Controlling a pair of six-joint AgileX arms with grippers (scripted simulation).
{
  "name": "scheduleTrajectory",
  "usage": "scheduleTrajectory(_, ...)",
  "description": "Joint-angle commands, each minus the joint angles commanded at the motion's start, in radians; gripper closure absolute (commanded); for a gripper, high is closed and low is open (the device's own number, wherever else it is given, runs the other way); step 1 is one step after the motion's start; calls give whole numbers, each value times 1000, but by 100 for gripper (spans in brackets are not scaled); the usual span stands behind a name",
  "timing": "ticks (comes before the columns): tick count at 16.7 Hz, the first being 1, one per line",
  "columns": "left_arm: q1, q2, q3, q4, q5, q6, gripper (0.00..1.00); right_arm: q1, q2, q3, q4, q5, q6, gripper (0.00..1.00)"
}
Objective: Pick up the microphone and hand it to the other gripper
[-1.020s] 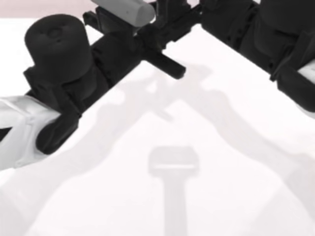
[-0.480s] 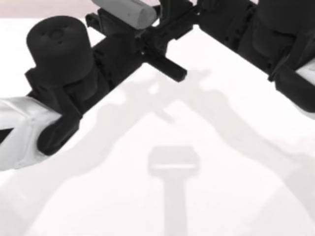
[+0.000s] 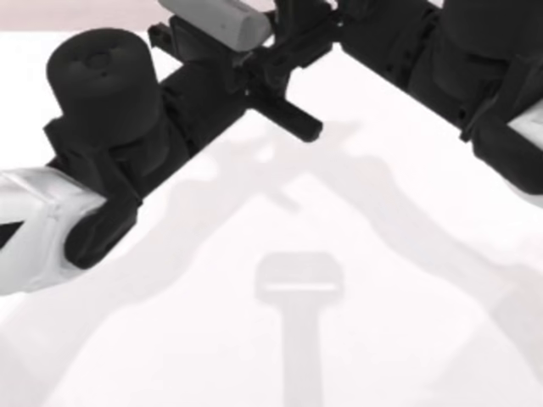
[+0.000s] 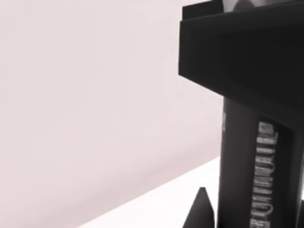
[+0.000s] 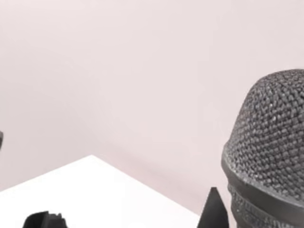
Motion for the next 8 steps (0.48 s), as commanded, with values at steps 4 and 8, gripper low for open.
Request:
scheduleTrajectory(4,0,0,0,0,0,0,92,0,0,0,0,0,0,100)
scheduleTrajectory(8,0,0,0,0,0,0,62,0,0,0,0,0,0,100)
